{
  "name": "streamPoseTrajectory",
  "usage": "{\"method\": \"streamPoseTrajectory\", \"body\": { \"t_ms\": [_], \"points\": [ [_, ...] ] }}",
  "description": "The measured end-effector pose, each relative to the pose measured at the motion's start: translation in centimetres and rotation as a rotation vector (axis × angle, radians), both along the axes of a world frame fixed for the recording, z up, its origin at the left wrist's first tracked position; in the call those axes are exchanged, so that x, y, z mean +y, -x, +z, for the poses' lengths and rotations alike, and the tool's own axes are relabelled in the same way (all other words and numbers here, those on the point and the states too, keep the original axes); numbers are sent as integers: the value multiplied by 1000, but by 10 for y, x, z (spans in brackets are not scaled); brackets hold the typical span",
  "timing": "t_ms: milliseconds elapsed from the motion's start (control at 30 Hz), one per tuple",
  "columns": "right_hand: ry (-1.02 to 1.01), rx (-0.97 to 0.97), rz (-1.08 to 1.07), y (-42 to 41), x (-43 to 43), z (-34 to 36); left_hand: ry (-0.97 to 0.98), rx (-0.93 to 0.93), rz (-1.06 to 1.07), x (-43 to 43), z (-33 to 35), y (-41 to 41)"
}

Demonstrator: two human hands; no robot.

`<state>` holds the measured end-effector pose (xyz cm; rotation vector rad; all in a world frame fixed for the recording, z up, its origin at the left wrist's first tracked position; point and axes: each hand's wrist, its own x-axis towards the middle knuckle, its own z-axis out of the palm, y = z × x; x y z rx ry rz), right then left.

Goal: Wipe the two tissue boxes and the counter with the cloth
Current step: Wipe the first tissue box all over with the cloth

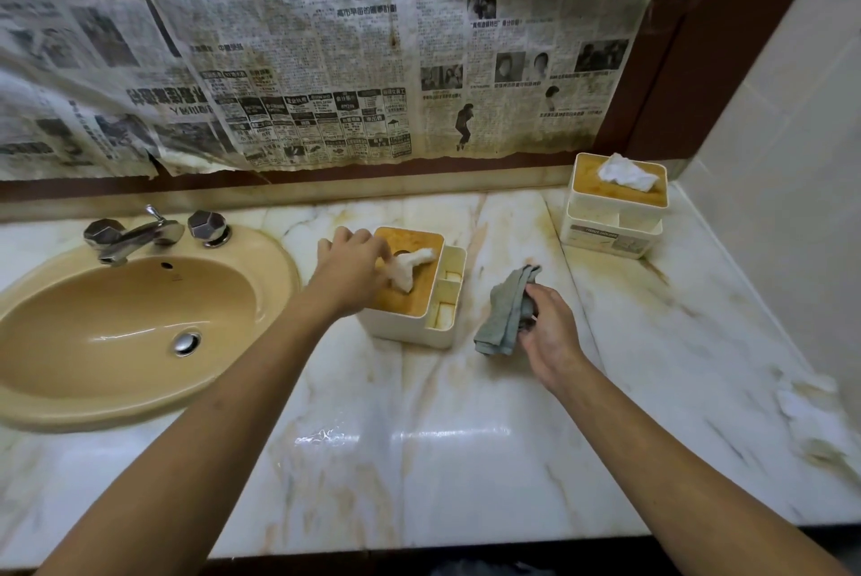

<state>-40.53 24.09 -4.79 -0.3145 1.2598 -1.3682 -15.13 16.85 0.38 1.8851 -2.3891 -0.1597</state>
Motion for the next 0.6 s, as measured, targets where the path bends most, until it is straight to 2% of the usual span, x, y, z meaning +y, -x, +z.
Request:
{"method": "streamPoseTrajectory", "body": {
  "t_ms": [100,267,367,433,533,600],
  "points": [
    [-1,15,19,-4,-1,1,94,196,104,6,1,27],
    [3,52,45,-9,-3,2,135,127,162,9,-17,48],
    [4,73,48,-8,-2,0,104,255,280,2,-18,44],
    [-3,90,55,-7,-1,-2,82,242,289,-1,-18,34],
    [-16,93,65,-5,0,-6,-41,239,364,-5,-15,15],
    [-24,92,72,-6,0,-7,-128,310,440,-9,-12,7]
  ]
}}
